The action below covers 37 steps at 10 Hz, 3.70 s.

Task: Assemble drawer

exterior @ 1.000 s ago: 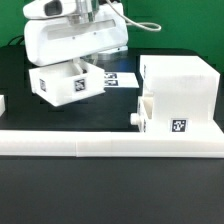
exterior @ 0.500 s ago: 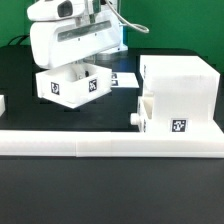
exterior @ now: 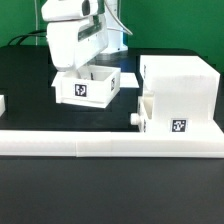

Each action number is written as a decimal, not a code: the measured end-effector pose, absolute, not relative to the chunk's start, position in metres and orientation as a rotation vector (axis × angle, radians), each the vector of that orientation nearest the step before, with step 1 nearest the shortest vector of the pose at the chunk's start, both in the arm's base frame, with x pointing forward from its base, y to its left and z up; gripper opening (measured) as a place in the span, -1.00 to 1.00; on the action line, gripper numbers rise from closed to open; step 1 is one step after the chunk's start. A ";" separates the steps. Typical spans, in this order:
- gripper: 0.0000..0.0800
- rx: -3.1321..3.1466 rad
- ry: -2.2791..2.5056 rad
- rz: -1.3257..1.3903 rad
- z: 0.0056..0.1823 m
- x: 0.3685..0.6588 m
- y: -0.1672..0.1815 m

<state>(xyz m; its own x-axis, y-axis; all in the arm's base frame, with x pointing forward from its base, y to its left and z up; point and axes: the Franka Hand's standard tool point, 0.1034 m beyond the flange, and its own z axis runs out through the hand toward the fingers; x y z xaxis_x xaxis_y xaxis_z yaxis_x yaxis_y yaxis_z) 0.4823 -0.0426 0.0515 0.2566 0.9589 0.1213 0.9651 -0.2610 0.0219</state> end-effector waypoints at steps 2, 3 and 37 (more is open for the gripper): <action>-0.89 -2.334 -2.025 -0.167 0.050 0.482 -0.044; -0.89 -2.307 -2.050 -0.162 0.050 0.483 -0.043; -0.89 -2.290 -2.054 -0.162 0.050 0.538 0.001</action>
Offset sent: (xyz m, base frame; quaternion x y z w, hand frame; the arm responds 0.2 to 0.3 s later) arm 0.0220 0.0071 0.0012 0.0209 -0.0116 -0.0490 0.9985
